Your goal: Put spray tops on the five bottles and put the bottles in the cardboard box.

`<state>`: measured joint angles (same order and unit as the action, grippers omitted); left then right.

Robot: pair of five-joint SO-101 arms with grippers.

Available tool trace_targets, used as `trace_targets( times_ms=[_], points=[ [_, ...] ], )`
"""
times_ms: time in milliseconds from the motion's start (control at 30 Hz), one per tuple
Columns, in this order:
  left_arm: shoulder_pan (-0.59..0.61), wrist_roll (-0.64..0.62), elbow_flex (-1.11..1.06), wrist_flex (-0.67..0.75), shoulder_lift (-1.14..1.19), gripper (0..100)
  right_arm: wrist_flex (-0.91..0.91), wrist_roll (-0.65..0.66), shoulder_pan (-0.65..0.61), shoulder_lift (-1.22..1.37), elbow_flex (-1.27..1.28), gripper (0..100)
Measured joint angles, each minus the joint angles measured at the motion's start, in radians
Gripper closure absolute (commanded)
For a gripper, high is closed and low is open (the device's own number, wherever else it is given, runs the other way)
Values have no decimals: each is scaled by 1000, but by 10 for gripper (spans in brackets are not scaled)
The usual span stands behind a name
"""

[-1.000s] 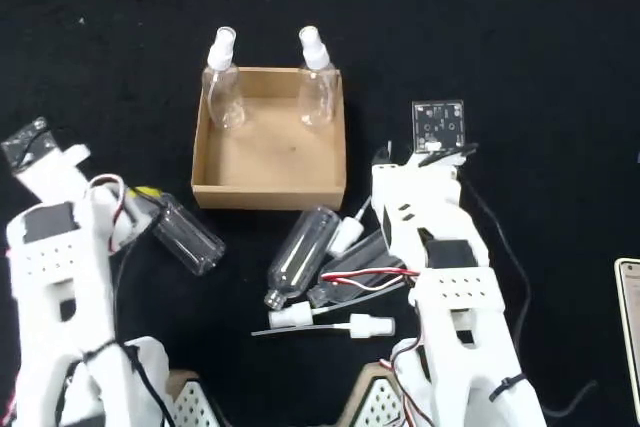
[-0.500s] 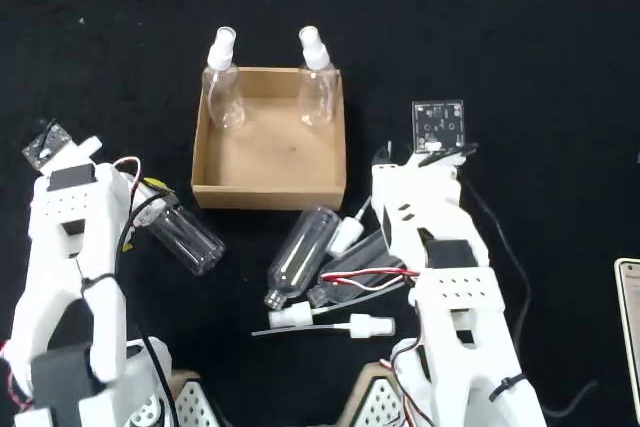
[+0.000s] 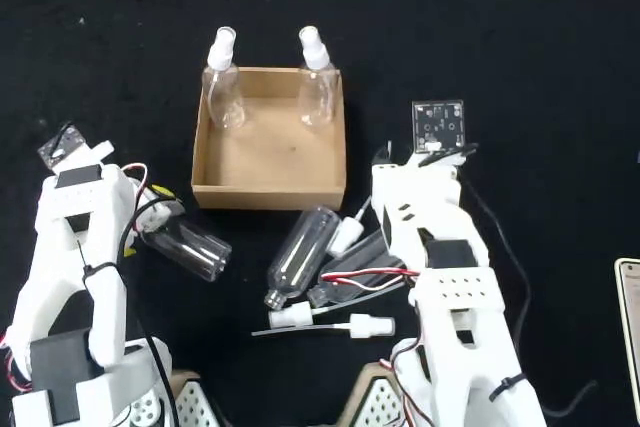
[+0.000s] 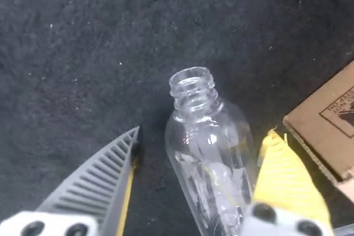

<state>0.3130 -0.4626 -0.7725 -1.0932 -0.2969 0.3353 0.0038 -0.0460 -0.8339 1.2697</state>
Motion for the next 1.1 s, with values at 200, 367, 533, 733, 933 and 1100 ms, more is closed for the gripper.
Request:
trace_targets(
  times_ms=[200, 367, 533, 733, 933, 1100],
  points=[
    [35, 169, 0, 44, 3, 686, 0, 0, 0, 0, 0, 903],
    [118, 428, 0, 84, 3, 686, 0, 0, 0, 0, 0, 903],
    [235, 529, 29, 115, 5, 686, 0, 0, 0, 0, 0, 903],
    [290, 539, 227, -69, 5, 686, 0, 0, 0, 0, 0, 903],
    [155, 617, 327, -315, 5, 687, 0, 0, 0, 0, 0, 903],
    [-31, 678, 245, -338, 5, 689, 0, 0, 0, 0, 0, 903]
  ],
)
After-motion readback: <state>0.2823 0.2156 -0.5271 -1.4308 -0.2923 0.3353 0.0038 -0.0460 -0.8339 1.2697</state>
